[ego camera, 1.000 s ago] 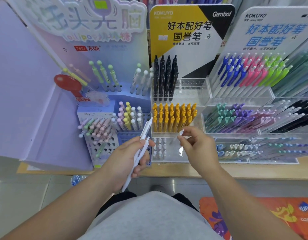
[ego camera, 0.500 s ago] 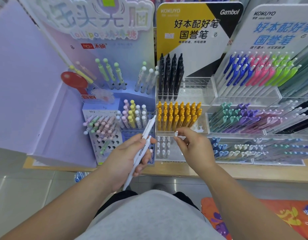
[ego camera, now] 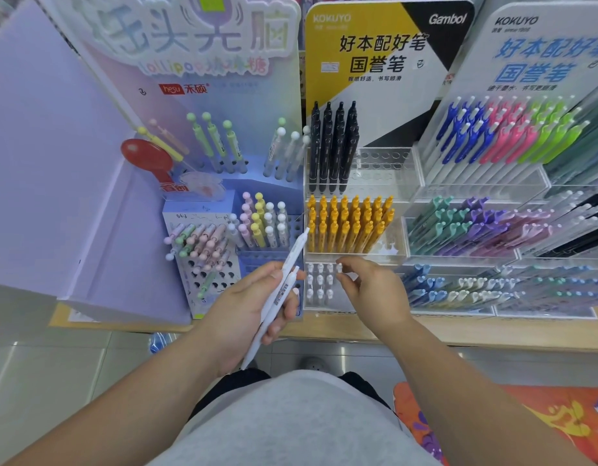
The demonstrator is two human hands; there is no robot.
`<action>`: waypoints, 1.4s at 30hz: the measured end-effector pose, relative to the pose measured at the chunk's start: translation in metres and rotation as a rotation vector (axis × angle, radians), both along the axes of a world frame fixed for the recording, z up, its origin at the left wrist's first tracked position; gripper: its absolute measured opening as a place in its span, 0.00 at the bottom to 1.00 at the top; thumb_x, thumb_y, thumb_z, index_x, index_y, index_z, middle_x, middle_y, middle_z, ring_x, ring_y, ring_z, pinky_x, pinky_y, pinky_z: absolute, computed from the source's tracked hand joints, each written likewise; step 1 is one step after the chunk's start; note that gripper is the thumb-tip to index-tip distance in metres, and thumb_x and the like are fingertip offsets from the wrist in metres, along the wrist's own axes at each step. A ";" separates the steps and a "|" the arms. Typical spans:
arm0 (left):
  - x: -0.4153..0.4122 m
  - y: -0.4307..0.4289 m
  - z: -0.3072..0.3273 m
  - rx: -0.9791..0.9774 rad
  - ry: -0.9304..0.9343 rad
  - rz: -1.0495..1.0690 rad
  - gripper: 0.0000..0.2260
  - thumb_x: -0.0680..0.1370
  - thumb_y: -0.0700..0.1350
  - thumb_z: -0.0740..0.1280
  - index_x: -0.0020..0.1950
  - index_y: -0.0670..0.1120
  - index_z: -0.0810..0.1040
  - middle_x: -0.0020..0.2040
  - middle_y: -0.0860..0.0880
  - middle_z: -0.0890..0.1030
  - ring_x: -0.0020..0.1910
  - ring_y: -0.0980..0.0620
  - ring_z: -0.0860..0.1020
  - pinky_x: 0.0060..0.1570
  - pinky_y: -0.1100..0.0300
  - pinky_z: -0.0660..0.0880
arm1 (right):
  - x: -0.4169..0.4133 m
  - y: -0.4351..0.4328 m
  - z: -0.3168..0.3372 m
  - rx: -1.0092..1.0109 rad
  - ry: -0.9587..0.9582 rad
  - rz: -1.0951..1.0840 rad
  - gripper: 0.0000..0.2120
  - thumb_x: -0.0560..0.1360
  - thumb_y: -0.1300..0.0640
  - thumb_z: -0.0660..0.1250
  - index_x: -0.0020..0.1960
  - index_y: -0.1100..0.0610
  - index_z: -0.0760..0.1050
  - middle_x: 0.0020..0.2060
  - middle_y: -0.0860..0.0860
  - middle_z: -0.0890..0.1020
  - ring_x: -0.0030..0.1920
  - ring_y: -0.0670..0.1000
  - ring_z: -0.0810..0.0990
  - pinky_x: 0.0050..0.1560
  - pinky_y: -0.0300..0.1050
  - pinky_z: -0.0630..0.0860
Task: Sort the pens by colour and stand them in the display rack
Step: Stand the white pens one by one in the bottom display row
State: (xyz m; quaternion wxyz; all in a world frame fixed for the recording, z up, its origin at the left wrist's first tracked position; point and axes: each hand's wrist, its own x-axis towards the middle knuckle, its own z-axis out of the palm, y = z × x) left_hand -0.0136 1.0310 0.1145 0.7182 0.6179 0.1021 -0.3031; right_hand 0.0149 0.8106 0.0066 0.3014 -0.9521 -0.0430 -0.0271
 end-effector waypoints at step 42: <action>0.008 -0.006 0.001 0.250 -0.012 -0.030 0.06 0.83 0.42 0.59 0.55 0.40 0.71 0.47 0.42 0.85 0.28 0.52 0.71 0.30 0.58 0.67 | -0.018 -0.016 0.046 0.514 0.029 -0.184 0.05 0.73 0.56 0.74 0.48 0.53 0.80 0.37 0.47 0.82 0.39 0.44 0.81 0.40 0.36 0.78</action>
